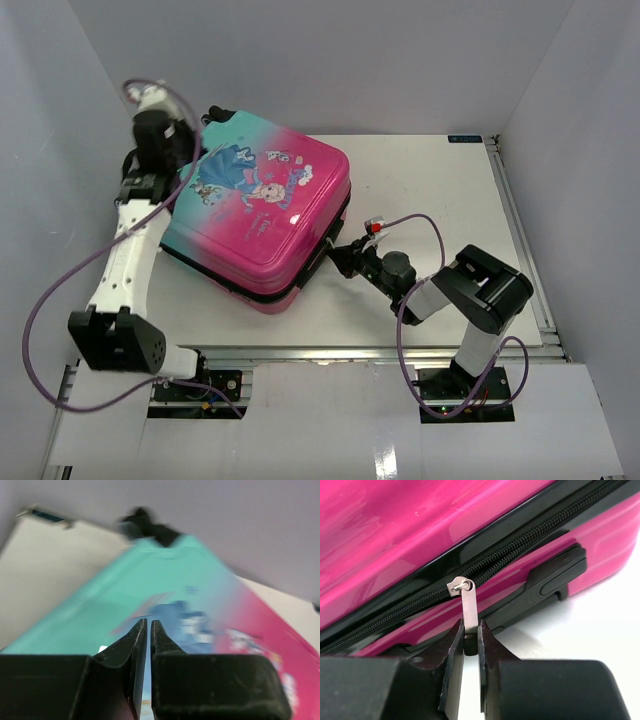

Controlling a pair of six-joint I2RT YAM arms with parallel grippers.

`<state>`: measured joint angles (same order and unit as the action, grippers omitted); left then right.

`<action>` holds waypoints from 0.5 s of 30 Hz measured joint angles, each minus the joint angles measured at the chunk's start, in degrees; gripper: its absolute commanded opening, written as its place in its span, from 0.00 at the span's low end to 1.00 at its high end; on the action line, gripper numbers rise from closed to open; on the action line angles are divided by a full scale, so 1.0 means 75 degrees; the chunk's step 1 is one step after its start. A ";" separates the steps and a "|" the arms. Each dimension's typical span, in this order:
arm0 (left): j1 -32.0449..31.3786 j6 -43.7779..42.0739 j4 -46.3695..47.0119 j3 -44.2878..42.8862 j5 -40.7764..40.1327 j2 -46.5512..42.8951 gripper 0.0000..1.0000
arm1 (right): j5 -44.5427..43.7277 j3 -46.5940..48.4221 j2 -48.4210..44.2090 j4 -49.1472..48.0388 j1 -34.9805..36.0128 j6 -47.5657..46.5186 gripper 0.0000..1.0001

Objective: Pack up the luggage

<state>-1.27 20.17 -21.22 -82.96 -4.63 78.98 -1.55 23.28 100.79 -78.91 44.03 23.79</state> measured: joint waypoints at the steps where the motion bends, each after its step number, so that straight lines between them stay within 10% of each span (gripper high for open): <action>1: -0.0604 -0.0220 0.0076 -0.0529 0.0117 0.0364 0.18 | -0.0027 -0.0027 -0.0066 0.0069 0.0002 -0.0080 0.08; 7: -0.2944 -0.1386 0.0108 -0.3508 0.0716 0.2817 0.19 | 0.0014 -0.0047 -0.0181 0.0228 0.0003 -0.0445 0.08; 15: -0.3874 -0.2302 -0.0064 -0.6657 0.0932 0.5952 0.23 | 0.0164 -0.0040 -0.0148 0.0195 -0.0015 -0.0636 0.08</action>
<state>-30.33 2.90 -21.70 -132.88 2.36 123.62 -0.32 22.98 99.68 -77.44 43.92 19.02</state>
